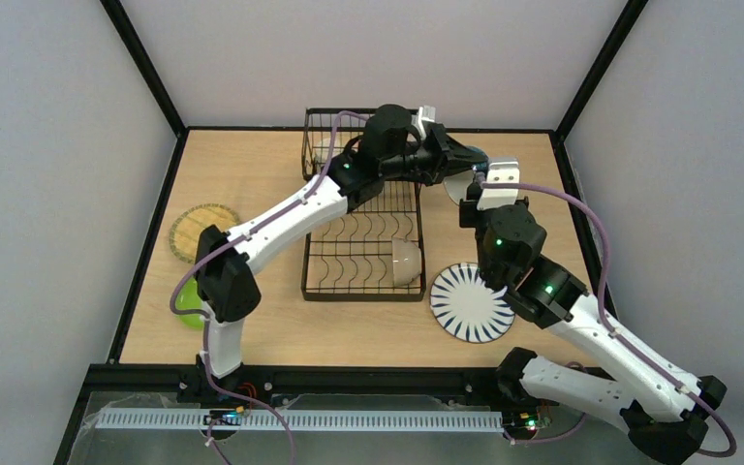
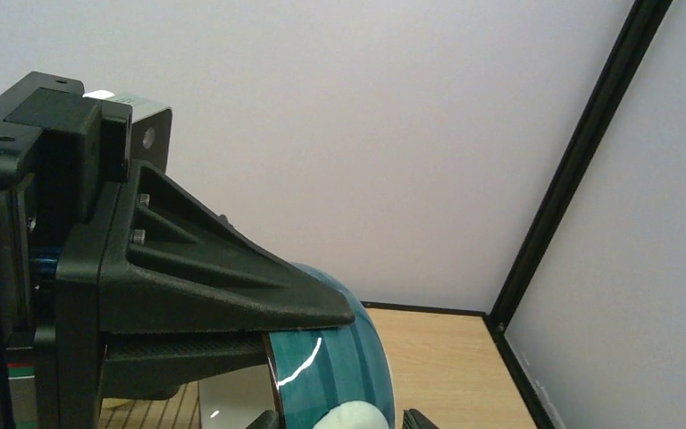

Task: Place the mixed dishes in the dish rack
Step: Insert the bowl into the dish rack.

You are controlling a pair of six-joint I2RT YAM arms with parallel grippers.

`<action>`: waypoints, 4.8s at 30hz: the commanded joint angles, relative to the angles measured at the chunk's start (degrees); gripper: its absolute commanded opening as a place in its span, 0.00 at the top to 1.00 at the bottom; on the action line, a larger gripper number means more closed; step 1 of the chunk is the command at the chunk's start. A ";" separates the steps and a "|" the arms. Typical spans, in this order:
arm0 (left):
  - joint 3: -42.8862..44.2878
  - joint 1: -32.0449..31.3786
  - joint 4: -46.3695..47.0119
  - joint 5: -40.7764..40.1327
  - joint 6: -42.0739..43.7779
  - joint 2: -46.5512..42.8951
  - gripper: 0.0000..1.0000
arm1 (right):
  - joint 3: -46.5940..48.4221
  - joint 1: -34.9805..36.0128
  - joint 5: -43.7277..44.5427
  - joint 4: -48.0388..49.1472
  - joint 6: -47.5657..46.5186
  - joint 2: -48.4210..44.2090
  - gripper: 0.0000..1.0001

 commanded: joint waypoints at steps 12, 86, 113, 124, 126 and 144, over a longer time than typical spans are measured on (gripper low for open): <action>-1.48 3.36 -1.52 0.60 6.82 -8.23 0.98 | 3.74 -1.10 6.73 -3.04 2.66 -8.02 0.25; -79.80 27.54 79.94 33.52 11.77 -10.05 0.98 | 2.84 -6.42 -6.83 5.62 6.98 9.16 0.19; -85.93 26.22 86.16 31.18 10.14 -4.90 0.98 | 1.11 -12.26 -14.50 10.24 8.16 14.81 0.19; -88.45 26.22 84.16 29.43 15.96 -2.84 0.98 | -0.53 -12.26 -16.64 12.43 9.92 13.98 0.19; -88.30 26.18 82.42 29.61 18.70 -2.12 0.99 | -1.64 -12.26 -17.03 13.57 10.17 13.89 0.19; -89.88 26.22 84.53 27.87 22.60 6.04 0.98 | -8.86 -12.17 -19.06 21.52 9.62 13.69 0.18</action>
